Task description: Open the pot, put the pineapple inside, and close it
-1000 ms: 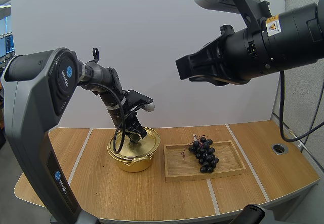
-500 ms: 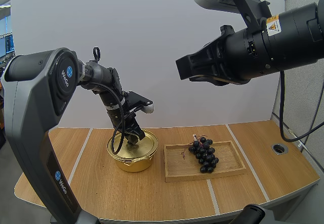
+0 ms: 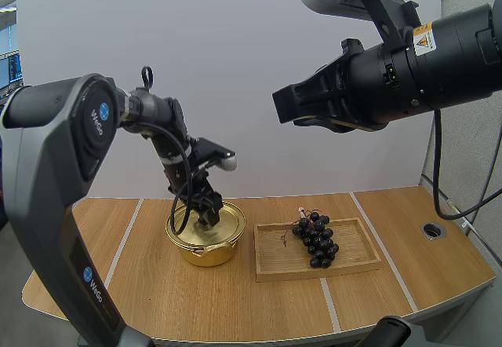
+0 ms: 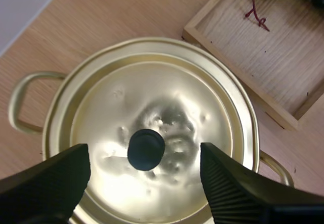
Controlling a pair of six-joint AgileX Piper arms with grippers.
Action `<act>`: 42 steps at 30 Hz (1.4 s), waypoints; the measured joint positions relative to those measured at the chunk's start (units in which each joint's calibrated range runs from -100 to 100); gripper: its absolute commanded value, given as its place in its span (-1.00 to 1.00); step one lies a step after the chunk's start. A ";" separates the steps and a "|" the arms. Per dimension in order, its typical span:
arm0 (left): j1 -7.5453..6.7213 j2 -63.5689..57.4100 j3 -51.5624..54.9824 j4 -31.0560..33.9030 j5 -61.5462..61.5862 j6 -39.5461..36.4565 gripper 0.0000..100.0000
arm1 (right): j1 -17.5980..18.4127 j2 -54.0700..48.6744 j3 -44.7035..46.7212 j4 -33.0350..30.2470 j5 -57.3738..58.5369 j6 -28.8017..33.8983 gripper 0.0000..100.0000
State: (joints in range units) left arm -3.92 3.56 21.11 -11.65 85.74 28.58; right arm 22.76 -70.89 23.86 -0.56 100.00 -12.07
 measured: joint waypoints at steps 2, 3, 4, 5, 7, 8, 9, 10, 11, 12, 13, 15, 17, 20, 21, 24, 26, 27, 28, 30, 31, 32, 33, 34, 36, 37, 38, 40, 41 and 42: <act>0.00 -0.93 -1.10 0.00 1.34 -0.30 1.00 | 0.00 0.00 0.00 0.00 0.00 0.00 -1.00; 0.00 -1.37 -1.58 0.00 2.25 -0.39 1.00 | 0.00 0.00 0.00 0.00 0.00 0.00 -1.00; 0.00 -3.05 -3.51 0.00 4.24 -0.96 1.00 | 0.00 0.00 0.00 0.00 0.00 0.00 -1.00; 0.00 -5.39 -6.15 0.00 7.11 -1.66 1.00 | 0.00 0.00 0.00 0.00 0.00 0.00 -1.00; 0.00 -7.68 -8.37 0.00 9.55 -2.20 1.00 | 0.00 0.00 0.00 0.00 0.00 0.00 -1.00; 0.00 -9.66 -10.40 0.00 10.87 -2.59 1.00 | 0.00 0.00 0.00 0.00 0.00 0.00 -1.00; 0.00 -10.05 -10.75 0.00 11.11 -2.58 1.00 | 0.00 0.00 0.00 0.00 0.00 0.00 -1.00; 0.00 -11.95 -12.41 0.00 12.05 -2.93 1.00 | 0.00 0.00 0.00 0.00 0.00 0.00 -1.00; 0.00 -14.68 -14.68 0.00 12.47 -3.30 1.00 | 0.00 0.00 0.00 0.00 0.00 0.00 -1.00; 0.00 -17.97 -16.77 0.00 12.72 -3.66 1.00 | 0.00 0.00 0.00 0.00 0.00 0.00 -1.00; 0.00 -18.77 -18.00 0.00 12.72 -3.75 1.00 | 0.00 0.00 0.00 0.00 0.00 0.00 -1.00; 0.00 -21.56 -19.79 0.00 12.83 -3.84 1.00 | 0.00 0.00 0.00 0.00 0.00 0.00 -1.00; 0.00 -25.93 -22.55 0.00 12.83 -4.04 1.00 | 0.00 0.00 0.00 0.00 0.00 0.00 -1.00; 0.00 -30.56 -25.14 0.00 13.07 -4.04 1.00 | 0.00 0.00 0.00 0.00 0.00 0.00 -1.00; 0.00 -31.96 -25.67 0.00 13.07 -4.04 1.00 | 0.00 0.00 0.00 0.00 0.00 0.00 -1.00; 0.00 -37.92 -26.62 0.00 13.30 -4.04 1.00 | 0.00 0.00 0.00 0.00 0.00 0.00 -1.00; 0.00 -41.83 -26.76 0.00 13.38 -4.04 0.93 | 0.00 0.00 0.00 0.00 0.00 0.00 -1.00; 0.00 -42.15 -26.76 0.00 13.38 -4.04 0.44 | 0.00 0.00 0.00 0.00 0.00 0.00 -1.00; 0.00 -43.28 -26.87 0.00 13.38 -4.04 -0.03 | 0.00 0.00 0.00 0.00 0.00 0.00 -1.00; 0.00 -45.50 -26.87 0.00 13.38 -4.04 -0.95 | 0.00 0.00 0.00 0.00 0.00 0.00 -1.00; 0.00 -48.28 -26.87 0.00 13.50 -4.44 -1.00 | 0.00 0.00 0.00 0.00 0.00 0.00 -1.00; 0.00 -51.08 -26.87 0.00 13.50 -4.94 -1.00 | 0.00 0.00 0.00 0.00 0.00 0.00 -1.00; 0.00 -52.17 -26.87 0.00 13.58 -5.27 -1.00 | 0.00 0.00 0.00 0.00 0.00 0.00 -1.00; 0.00 -53.66 -26.87 0.00 13.58 -5.49 -1.00 | 0.00 0.00 0.00 0.00 0.00 0.00 -1.00; 0.00 -56.68 -26.87 0.00 13.80 -6.18 -1.00 | 0.00 0.00 0.00 0.15 0.00 0.00 -1.00; 0.00 -57.63 -26.87 0.00 13.80 -6.41 -1.00 | 0.00 0.00 0.00 0.14 0.00 0.00 -1.00; 0.00 -58.51 -26.89 0.00 13.80 -7.00 -1.00 | 0.00 0.00 0.00 0.56 0.00 0.00 -1.00; 0.00 -59.66 -26.89 0.00 13.93 -7.49 -1.00 | 0.00 0.00 0.00 0.56 0.00 0.00 -1.00; 0.00 -59.99 -26.89 0.00 13.93 -7.58 -1.00 | 0.00 0.00 0.00 0.91 0.00 0.00 -1.00; 0.00 -60.22 -26.89 0.00 14.11 -7.72 -1.00 | 0.00 0.00 0.00 1.01 0.00 0.00 -1.00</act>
State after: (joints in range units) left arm -3.92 -56.66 -5.78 -11.65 99.85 20.86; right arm 22.76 -70.89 23.86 0.45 100.00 -12.07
